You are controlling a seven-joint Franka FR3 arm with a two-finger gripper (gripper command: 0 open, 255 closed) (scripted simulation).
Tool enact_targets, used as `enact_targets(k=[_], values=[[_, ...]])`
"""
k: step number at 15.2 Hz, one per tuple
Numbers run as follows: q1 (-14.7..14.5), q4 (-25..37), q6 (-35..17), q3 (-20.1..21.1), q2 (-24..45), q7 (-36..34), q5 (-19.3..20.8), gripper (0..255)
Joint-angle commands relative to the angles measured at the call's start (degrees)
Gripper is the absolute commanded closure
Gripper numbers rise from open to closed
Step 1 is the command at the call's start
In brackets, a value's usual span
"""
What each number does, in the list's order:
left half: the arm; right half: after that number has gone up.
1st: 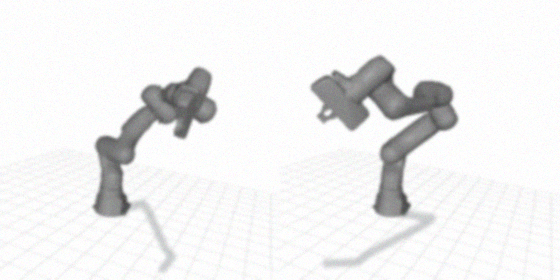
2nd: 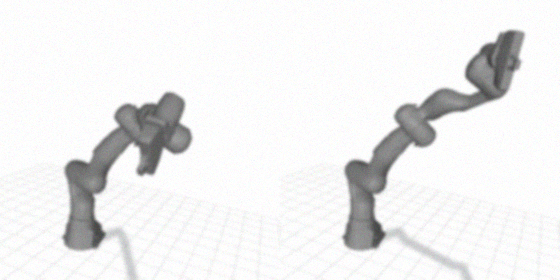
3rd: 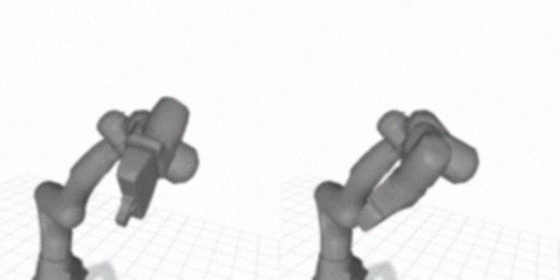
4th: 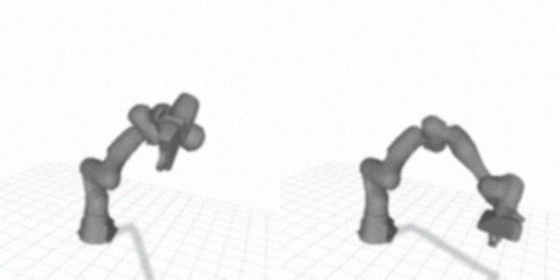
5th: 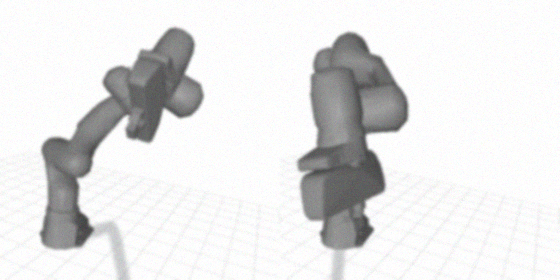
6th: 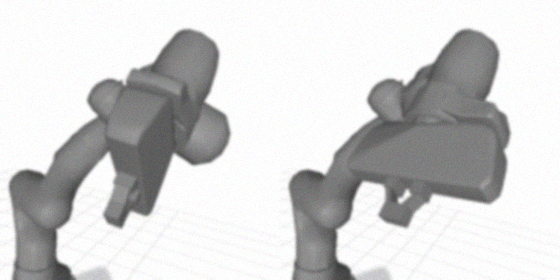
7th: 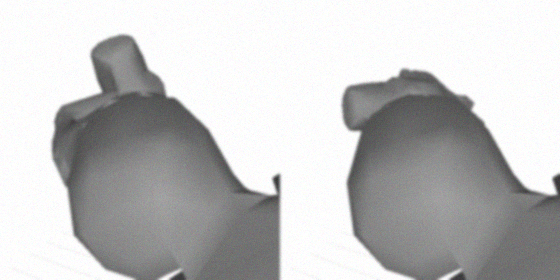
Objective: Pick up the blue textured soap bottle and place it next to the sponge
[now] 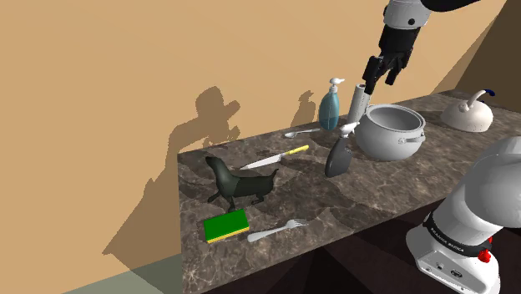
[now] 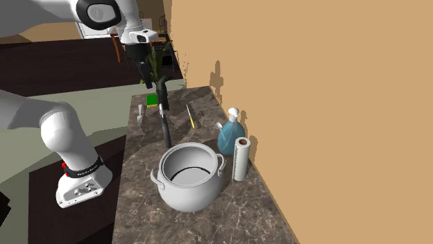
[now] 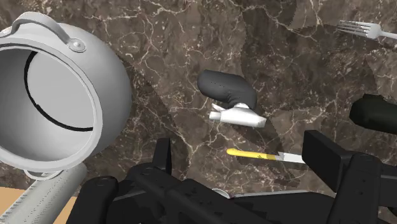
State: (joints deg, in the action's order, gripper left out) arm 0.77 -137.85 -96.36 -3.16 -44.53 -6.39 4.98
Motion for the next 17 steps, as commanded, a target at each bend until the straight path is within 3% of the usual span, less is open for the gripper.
enact_targets(k=[1,10,17], values=[[0.0,0.0,0.0,0.0,0.0,0.0,0.0,0],[2.0,-4.2,-20.9,-8.2,10.0,5.3,1.8,0],[1.5,-2.4,-36.1,-15.3,22.2,11.4,-1.1,0]])
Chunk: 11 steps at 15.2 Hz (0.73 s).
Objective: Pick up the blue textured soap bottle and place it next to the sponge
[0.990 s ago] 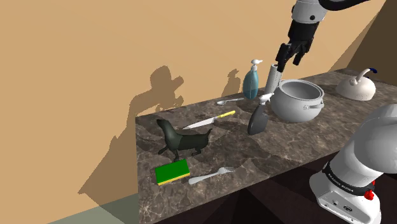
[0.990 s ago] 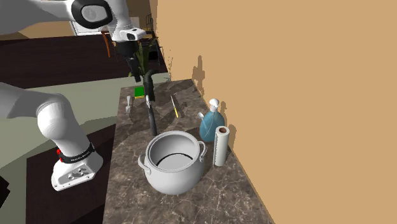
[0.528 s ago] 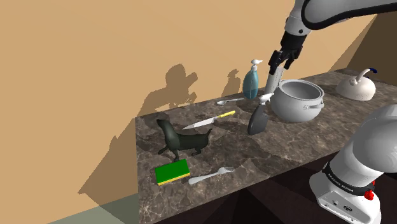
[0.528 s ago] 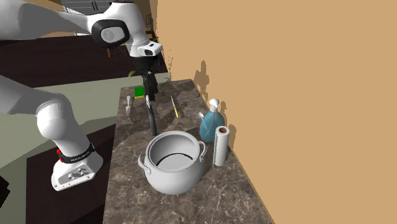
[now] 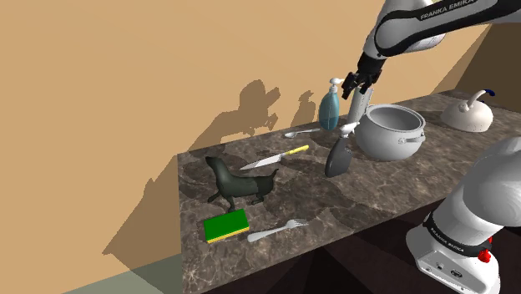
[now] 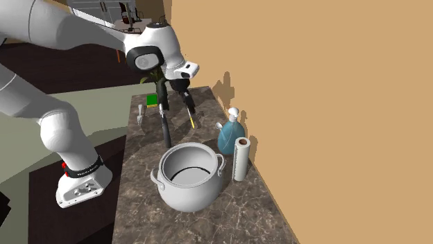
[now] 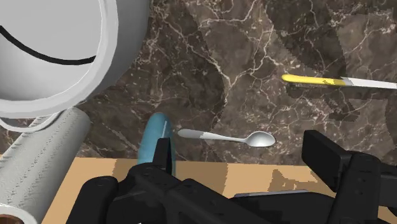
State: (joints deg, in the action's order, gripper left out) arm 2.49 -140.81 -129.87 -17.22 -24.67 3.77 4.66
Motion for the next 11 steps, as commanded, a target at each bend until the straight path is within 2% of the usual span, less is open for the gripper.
enact_targets(k=[1,6,11], values=[[-0.6,1.2,-4.6,-2.3,4.3,2.4,-1.7,0],[-2.8,5.6,-13.1,-7.6,14.9,10.4,-10.0,0],[-4.1,12.7,-18.0,-11.1,26.7,22.7,-25.0,0]])
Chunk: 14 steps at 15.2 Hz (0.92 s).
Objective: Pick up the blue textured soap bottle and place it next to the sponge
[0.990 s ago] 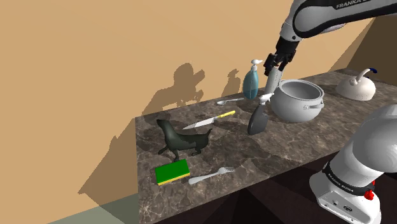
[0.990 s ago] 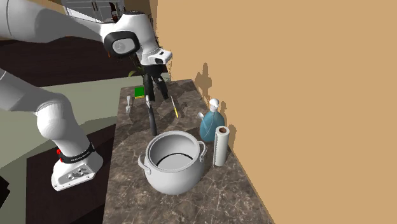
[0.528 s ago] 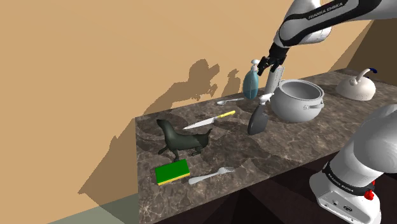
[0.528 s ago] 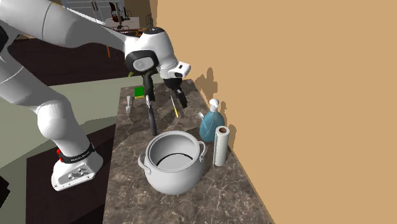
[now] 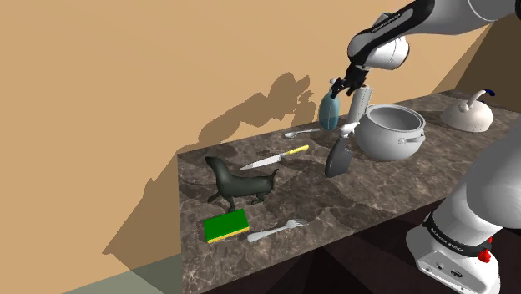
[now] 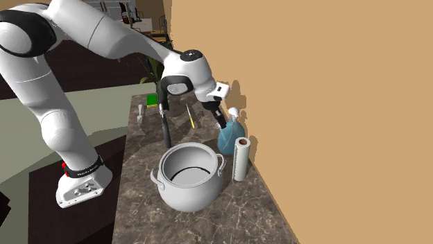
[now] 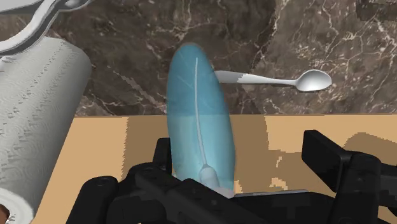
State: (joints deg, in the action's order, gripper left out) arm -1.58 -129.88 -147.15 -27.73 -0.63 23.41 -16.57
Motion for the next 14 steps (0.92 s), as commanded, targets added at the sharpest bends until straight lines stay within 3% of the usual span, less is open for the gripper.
enact_targets(k=[1,2,9,14], values=[[0.4,3.6,-1.2,-0.6,5.0,5.7,-7.1,0],[1.0,5.0,-1.4,-0.3,6.8,7.6,-9.6,0],[2.2,6.6,-4.1,1.8,12.4,11.8,-15.7,0],[2.3,6.8,-4.3,2.1,12.9,12.1,-16.2,0]])
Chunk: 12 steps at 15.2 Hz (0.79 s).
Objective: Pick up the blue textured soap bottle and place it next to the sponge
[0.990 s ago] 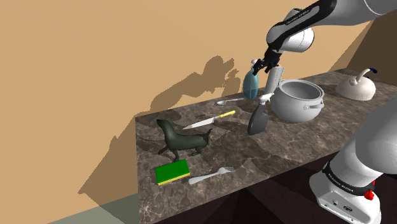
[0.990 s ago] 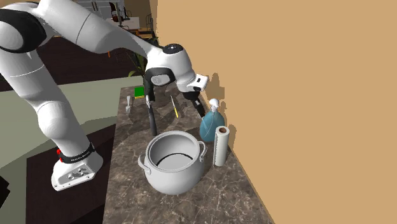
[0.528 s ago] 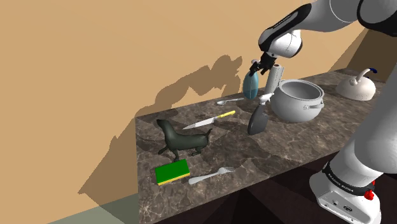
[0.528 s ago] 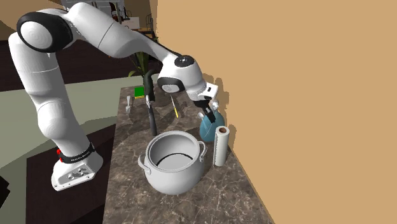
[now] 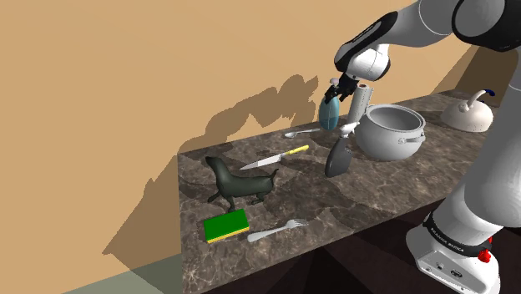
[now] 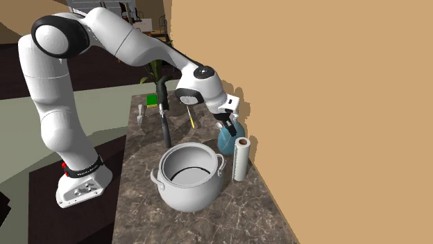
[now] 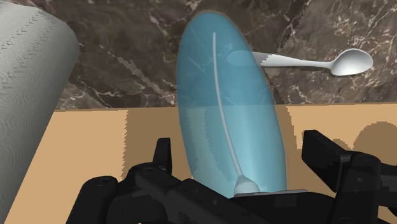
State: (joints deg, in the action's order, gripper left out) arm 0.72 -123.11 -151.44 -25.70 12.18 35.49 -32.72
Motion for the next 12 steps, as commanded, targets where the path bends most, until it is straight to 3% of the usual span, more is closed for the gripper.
enact_targets(k=[1,3,4,12], values=[[0.0,0.0,0.0,0.0,0.1,0.0,-0.1,0],[0.0,0.0,0.0,0.0,0.1,0.0,-0.1,0],[0.0,0.0,0.0,0.0,0.1,0.0,-0.1,255],[0.0,0.0,0.0,0.0,0.0,0.1,0.0,255]])
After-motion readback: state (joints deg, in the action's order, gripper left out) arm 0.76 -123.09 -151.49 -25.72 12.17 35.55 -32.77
